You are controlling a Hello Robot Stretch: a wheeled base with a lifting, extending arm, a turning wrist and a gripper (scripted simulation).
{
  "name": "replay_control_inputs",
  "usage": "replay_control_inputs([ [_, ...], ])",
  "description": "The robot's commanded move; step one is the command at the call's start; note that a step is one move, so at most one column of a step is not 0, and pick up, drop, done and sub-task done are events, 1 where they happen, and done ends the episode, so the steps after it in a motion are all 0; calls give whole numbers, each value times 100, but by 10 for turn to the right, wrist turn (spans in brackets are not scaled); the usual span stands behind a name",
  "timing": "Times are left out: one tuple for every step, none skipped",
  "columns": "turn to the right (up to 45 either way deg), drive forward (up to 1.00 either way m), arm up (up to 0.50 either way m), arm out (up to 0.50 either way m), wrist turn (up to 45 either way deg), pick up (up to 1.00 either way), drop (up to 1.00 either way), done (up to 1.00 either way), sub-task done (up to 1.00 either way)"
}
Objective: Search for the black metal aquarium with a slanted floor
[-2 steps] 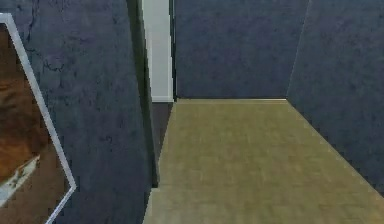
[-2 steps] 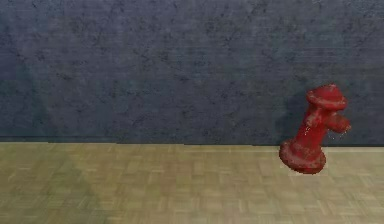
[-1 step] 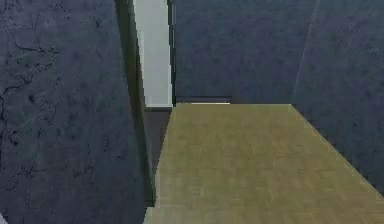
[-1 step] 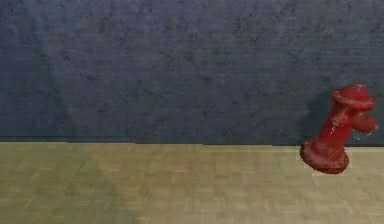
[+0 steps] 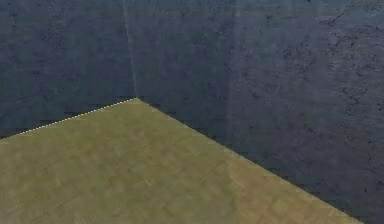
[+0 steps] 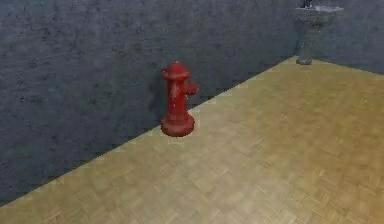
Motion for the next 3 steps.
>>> replay_control_inputs([
  [450,0,0,0,0,0,0,0,0],
  [0,25,0,0,0,0,0,0,0],
  [-450,0,0,0,0,0,0,0,0],
])
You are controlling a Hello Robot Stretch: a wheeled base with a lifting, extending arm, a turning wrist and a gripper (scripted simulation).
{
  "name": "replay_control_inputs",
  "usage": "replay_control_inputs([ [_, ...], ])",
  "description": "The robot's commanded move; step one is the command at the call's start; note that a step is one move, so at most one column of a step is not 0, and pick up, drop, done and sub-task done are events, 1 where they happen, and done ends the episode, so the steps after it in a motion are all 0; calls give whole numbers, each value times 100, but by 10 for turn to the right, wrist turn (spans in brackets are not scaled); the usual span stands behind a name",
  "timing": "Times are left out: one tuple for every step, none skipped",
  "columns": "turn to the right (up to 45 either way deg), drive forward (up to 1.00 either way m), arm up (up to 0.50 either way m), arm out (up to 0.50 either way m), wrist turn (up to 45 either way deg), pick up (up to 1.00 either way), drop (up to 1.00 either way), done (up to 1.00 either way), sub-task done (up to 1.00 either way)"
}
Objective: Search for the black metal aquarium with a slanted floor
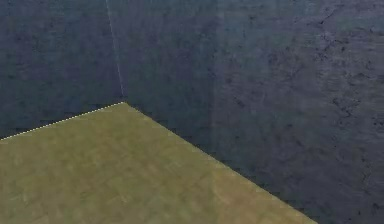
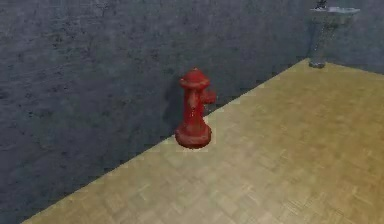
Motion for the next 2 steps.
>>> replay_control_inputs([
  [-420,0,0,0,0,0,0,0,0],
  [0,100,0,0,0,0,0,0,0],
])
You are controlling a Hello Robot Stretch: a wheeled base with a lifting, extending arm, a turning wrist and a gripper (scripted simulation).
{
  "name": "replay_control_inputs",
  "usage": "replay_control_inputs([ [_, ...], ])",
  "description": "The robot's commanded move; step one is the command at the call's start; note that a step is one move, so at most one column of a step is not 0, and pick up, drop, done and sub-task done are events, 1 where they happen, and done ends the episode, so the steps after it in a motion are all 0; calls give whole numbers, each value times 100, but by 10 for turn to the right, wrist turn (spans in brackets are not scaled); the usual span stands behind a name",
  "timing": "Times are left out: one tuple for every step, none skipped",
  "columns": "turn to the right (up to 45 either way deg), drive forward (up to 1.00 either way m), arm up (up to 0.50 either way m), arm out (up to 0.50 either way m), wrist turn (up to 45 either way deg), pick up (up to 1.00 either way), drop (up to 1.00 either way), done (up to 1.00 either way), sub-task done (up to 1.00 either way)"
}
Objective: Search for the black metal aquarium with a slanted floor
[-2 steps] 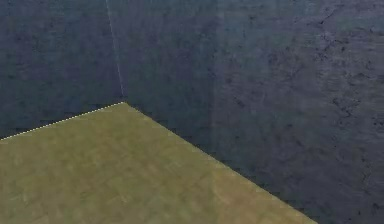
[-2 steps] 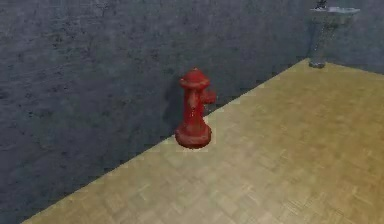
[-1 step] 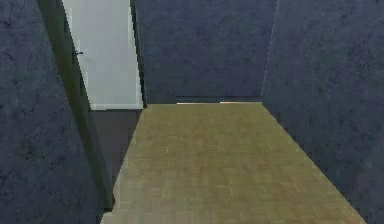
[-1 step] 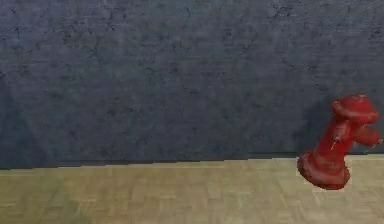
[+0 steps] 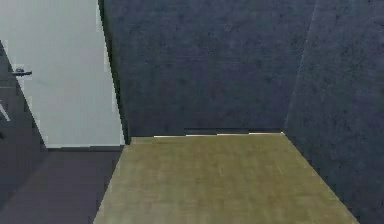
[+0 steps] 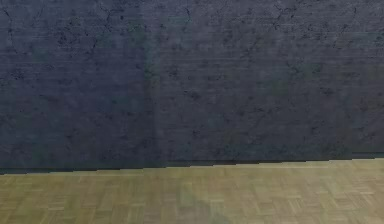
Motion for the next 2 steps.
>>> replay_control_inputs([
  [-90,0,0,0,0,0,0,0,0],
  [0,40,0,0,0,0,0,0,0],
])
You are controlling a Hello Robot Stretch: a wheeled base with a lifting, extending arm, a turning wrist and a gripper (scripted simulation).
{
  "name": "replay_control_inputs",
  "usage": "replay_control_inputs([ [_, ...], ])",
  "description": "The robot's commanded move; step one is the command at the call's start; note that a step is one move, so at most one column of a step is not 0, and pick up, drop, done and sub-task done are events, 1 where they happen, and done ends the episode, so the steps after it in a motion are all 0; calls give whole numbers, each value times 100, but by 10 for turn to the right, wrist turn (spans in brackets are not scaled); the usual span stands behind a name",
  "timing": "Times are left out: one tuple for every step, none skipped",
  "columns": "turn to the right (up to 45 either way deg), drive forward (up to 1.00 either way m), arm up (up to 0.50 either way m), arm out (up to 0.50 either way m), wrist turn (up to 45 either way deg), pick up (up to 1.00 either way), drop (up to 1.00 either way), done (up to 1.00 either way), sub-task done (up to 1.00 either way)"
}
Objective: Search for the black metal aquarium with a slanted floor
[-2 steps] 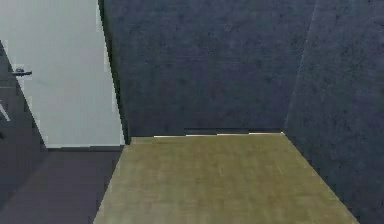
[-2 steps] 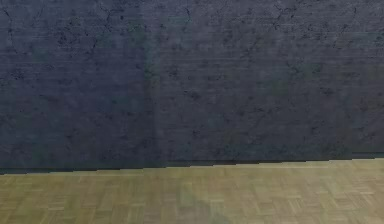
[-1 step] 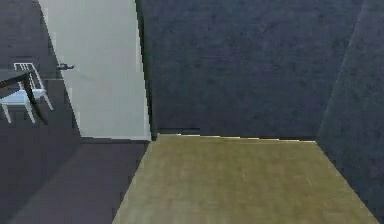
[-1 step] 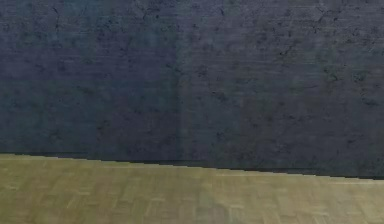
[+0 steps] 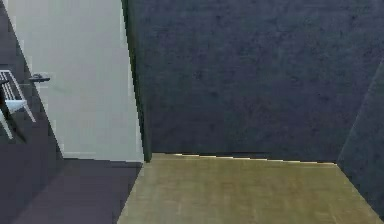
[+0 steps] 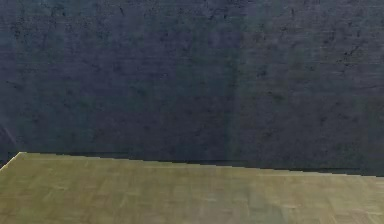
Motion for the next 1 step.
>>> replay_control_inputs([
  [-390,0,0,0,0,0,0,0,0],
])
